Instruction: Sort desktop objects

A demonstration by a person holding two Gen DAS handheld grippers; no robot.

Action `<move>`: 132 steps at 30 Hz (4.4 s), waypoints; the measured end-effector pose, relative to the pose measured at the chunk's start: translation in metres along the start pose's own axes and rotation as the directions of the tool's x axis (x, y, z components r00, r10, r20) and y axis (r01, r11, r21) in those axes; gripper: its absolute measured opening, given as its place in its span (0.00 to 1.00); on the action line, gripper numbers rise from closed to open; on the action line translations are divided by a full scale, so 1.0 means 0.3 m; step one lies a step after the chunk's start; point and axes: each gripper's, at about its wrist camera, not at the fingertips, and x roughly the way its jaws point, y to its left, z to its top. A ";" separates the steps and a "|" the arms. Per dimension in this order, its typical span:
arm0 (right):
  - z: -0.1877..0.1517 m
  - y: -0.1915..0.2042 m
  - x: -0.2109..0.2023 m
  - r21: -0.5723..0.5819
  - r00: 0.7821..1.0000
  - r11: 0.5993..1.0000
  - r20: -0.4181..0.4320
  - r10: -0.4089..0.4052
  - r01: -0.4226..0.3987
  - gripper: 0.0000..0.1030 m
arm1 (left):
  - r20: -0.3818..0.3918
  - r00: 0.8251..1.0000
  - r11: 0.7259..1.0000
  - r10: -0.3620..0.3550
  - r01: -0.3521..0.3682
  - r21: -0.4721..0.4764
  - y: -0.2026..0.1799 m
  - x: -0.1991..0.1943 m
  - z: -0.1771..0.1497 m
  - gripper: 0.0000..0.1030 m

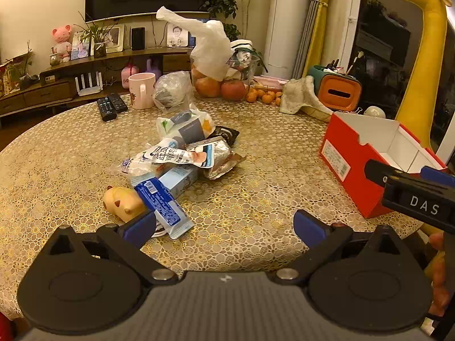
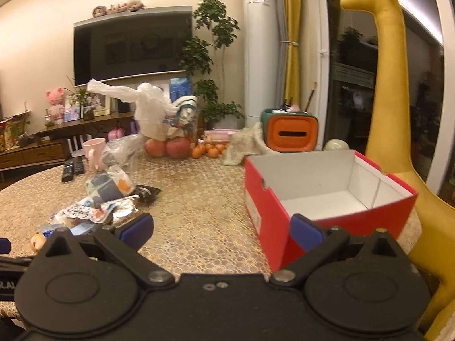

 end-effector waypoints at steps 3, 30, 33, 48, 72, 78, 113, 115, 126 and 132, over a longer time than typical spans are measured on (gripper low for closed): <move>0.006 0.019 0.020 -0.017 1.000 1.000 0.001 0.026 -0.026 0.99 | -0.001 1.000 1.000 0.008 -0.008 -0.008 0.021 0.017 0.000 1.00; 0.016 0.288 0.458 -0.180 0.971 0.958 -0.118 0.206 -0.225 0.91 | -0.071 0.990 0.981 0.125 -0.134 -0.140 0.389 0.322 -0.013 1.00; 0.008 0.312 0.510 -0.197 0.968 0.952 -0.138 0.210 -0.234 0.88 | -0.085 0.989 0.983 0.117 -0.128 -0.132 0.410 0.342 -0.018 0.97; -0.003 0.379 0.596 -0.217 0.944 0.927 -0.193 0.266 -0.306 0.84 | -0.078 0.997 0.994 0.028 -0.036 -0.101 0.429 0.393 0.004 0.97; -0.167 0.550 0.445 -0.308 0.835 0.789 -0.346 0.428 -0.532 0.79 | -0.078 0.997 0.995 0.007 -0.014 -0.095 0.521 0.413 -0.035 0.97; -0.181 0.598 0.458 -0.307 0.817 0.772 -0.370 0.442 -0.557 0.64 | -0.081 0.996 0.995 -0.034 0.026 -0.096 0.507 0.438 -0.031 0.84; -0.058 0.407 0.337 -0.225 0.862 0.843 -0.268 0.429 -0.489 0.33 | -0.020 0.998 0.997 -0.064 0.063 -0.041 0.339 0.275 0.015 0.62; -0.045 0.377 0.311 -0.218 0.868 0.848 -0.253 0.428 -0.482 0.33 | -0.012 0.997 0.997 -0.074 0.073 -0.029 0.308 0.251 0.024 0.62; 0.023 0.183 0.179 -0.171 0.899 0.888 -0.183 0.397 -0.427 0.33 | 0.026 0.989 0.987 -0.147 0.145 0.073 0.084 0.132 0.070 0.62; 0.053 0.053 0.114 -0.124 0.915 0.911 -0.148 0.375 -0.393 0.33 | 0.046 0.980 0.974 -0.193 0.185 0.132 -0.047 0.083 0.098 0.62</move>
